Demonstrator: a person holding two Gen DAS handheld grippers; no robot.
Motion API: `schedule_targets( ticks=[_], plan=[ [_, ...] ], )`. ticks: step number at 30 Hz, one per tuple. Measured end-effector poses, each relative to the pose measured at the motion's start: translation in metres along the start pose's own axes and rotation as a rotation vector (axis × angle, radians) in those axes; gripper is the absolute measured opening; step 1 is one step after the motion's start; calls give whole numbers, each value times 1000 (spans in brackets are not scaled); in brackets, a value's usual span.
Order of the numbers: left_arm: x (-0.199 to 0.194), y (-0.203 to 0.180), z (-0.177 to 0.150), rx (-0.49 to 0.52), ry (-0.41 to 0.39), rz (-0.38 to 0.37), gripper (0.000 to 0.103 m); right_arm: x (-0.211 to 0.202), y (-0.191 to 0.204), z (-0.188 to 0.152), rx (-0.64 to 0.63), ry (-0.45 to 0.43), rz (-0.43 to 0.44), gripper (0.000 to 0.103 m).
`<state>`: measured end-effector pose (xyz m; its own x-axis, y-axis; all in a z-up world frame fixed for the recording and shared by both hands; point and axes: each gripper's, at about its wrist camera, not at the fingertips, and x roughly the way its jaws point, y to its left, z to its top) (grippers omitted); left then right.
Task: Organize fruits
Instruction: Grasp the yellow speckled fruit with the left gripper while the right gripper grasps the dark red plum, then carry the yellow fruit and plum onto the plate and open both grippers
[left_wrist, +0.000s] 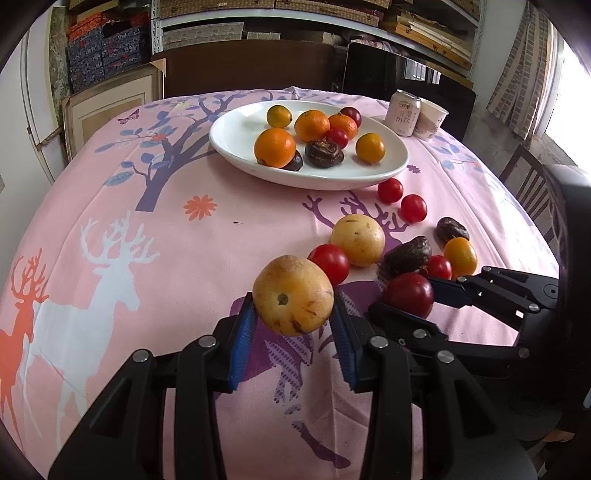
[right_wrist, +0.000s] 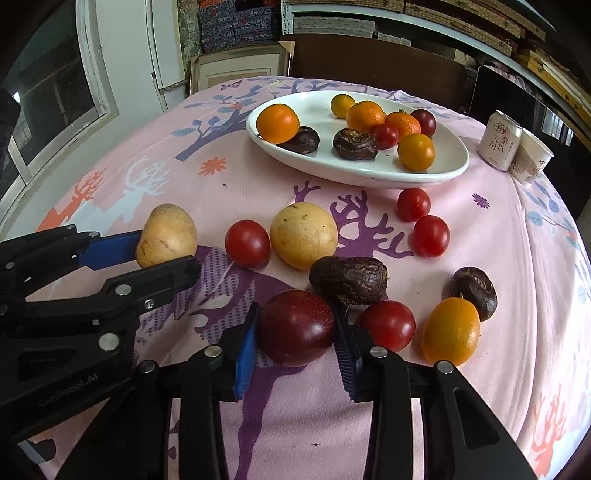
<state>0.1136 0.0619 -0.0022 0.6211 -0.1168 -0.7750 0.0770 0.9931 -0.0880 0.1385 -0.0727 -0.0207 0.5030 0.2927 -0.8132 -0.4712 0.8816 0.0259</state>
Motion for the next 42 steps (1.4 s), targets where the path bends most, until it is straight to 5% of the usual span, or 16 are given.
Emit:
schedule_targets(
  ticks=[15,25,32,42],
  plan=[
    [-11,-21,8,55,-5,49,39,-54,-36,-15,56,-117,101,38],
    [-20,-40,45,98,-37,80,39,-78,-70,17,98,-227,105,38],
    [-3,-35,88,34,-57,55,39,-60,-90,55,131,-254,99,38],
    [53,-21,124,-40,-22,40,39,-4,-91,86,123,-176,94,38]
  ],
)
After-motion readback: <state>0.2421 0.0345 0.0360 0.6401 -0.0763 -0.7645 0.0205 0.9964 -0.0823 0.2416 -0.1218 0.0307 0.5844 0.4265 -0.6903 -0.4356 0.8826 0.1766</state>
